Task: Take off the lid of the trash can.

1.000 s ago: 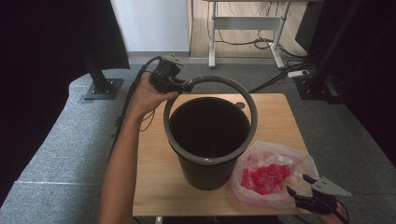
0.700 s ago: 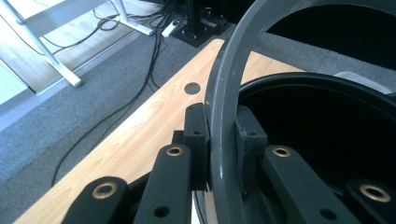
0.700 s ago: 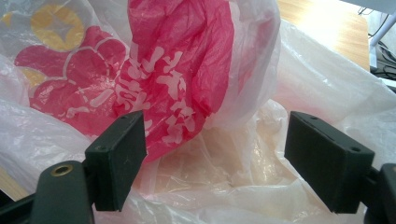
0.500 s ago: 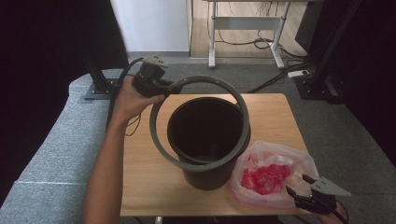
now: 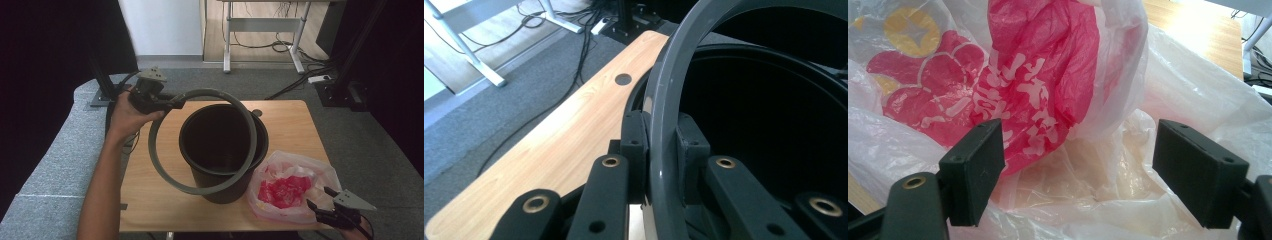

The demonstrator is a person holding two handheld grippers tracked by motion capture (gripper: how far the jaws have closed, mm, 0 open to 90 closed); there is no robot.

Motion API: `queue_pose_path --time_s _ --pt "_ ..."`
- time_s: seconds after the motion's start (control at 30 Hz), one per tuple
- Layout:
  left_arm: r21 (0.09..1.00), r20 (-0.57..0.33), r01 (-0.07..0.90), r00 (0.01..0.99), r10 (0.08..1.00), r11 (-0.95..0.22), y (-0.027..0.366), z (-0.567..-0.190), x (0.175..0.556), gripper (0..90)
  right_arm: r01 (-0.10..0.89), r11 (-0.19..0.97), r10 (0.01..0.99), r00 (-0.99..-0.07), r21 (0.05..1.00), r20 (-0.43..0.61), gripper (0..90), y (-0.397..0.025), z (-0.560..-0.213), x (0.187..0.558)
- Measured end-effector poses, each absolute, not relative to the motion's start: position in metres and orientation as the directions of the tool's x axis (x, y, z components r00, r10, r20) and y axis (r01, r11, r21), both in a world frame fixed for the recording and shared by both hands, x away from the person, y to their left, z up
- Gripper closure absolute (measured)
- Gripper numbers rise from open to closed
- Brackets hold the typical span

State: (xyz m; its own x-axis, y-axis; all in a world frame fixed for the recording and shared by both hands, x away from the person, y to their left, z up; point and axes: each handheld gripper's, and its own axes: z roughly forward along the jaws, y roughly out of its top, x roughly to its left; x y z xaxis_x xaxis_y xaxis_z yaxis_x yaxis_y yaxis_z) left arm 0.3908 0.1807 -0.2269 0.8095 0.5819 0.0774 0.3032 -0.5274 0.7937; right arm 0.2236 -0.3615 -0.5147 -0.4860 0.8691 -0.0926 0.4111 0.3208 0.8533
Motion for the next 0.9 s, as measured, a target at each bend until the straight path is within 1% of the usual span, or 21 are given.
queue_pose_path --time_s 0.9 --pt "0.799 0.053 0.328 0.796 0.603 -0.504 0.231 -0.242 0.353 78.2 0.413 0.328 0.865 -0.492 0.849 -0.095 20.5 -0.357 -0.515 0.223"
